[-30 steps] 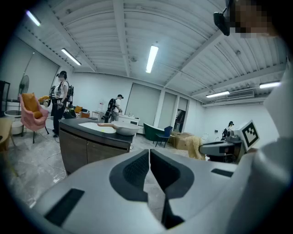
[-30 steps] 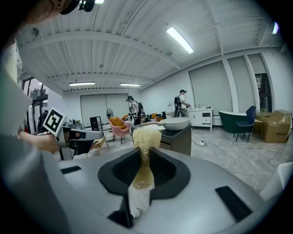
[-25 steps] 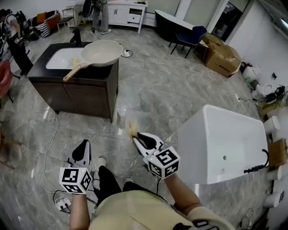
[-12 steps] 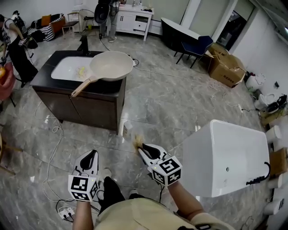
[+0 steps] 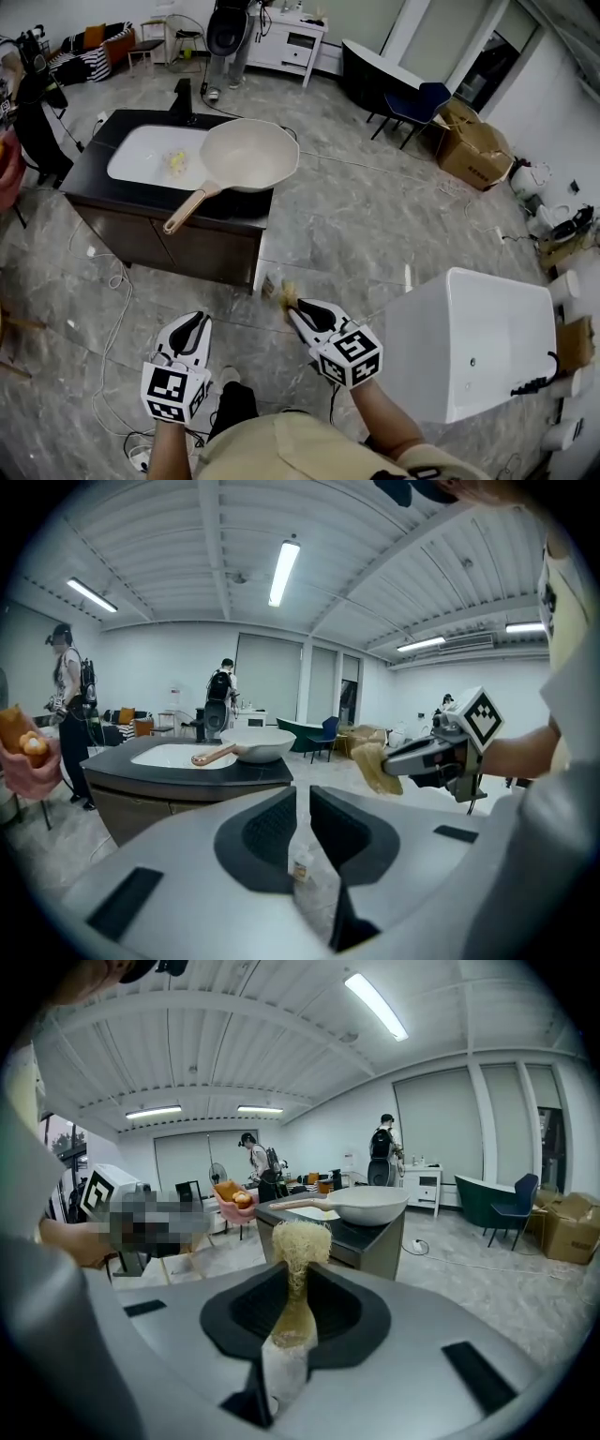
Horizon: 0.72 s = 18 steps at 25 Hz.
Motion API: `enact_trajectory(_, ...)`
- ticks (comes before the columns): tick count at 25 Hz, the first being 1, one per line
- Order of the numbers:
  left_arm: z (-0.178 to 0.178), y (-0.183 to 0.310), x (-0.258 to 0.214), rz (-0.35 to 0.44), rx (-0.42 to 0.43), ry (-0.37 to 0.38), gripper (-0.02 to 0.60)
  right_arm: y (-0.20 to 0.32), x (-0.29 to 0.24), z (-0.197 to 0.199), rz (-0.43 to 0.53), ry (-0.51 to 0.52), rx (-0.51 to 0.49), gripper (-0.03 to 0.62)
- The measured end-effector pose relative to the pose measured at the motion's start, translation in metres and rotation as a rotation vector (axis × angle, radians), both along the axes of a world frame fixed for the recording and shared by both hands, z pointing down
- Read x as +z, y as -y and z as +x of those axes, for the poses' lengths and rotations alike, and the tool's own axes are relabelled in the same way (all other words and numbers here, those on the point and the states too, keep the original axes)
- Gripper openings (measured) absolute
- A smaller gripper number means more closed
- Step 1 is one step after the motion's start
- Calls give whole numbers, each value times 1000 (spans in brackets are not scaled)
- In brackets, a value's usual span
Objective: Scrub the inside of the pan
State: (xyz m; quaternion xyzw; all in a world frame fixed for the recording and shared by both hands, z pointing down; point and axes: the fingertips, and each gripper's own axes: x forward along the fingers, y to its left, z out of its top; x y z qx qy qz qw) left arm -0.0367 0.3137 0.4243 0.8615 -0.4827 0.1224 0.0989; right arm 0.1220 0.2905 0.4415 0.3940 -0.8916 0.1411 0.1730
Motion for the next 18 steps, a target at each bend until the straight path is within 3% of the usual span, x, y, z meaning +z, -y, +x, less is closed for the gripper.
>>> enact_trajectory(3,-11,22,-1,-40,45,-9,82,24,-3,-14,0,-4,16,72)
enact_trajectory(6,-24,43,-3,-61,89,-2,99,46,-4,-30,-5,-8,29,72)
enact_trajectory(13,-35,84,-16,-73,210,90,152,84,-11,-52,12,-43,35,72)
enact_trajectory(18,-33,126,-29,-64,236,150,167,126,-16,-51,44,-92,16,72)
